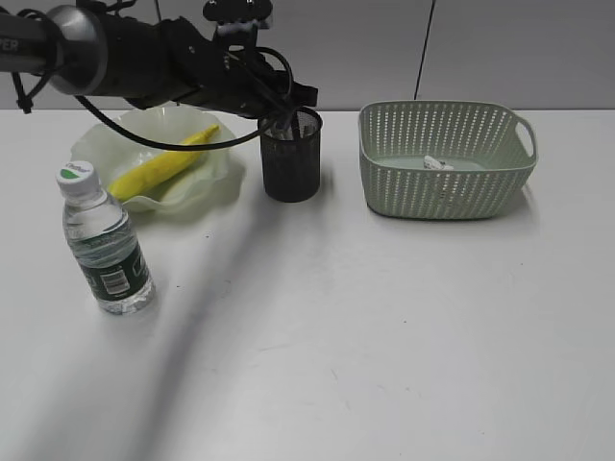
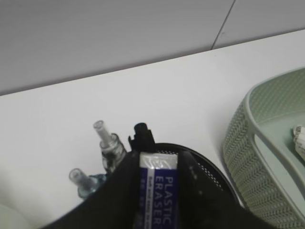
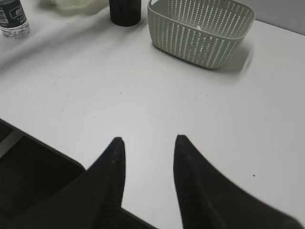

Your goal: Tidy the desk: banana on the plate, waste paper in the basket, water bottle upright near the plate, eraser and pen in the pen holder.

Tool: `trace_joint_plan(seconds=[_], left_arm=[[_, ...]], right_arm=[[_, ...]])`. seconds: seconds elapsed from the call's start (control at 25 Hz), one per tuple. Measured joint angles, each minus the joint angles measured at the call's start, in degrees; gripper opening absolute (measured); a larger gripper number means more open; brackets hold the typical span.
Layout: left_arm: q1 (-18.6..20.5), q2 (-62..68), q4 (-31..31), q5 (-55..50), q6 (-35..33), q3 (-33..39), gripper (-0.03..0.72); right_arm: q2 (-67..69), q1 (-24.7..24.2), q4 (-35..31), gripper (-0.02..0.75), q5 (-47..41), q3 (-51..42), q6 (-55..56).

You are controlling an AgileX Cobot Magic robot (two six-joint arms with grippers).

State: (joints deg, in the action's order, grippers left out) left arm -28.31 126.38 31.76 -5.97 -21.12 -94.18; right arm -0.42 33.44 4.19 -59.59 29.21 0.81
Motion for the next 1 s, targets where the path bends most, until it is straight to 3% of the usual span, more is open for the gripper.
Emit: trace_joint_plan(seconds=[0.24, 0.68, 1.0], left_arm=[[0.0, 0.0, 0.3, 1.3, 0.0, 0.0, 0.358], [0.0, -14.8, -0.6, -5.5, 0.0, 0.0, 0.377], [0.1, -36.5, -14.4, -29.8, 0.8, 0.0, 0.363]], right_arm=[[0.0, 0.0, 0.0, 0.286, 0.0, 0.0, 0.0], [0.0, 0.0, 0.0, 0.286, 0.0, 0.0, 0.0], [0.0, 0.0, 0.1, 0.286, 0.0, 0.0, 0.0]])
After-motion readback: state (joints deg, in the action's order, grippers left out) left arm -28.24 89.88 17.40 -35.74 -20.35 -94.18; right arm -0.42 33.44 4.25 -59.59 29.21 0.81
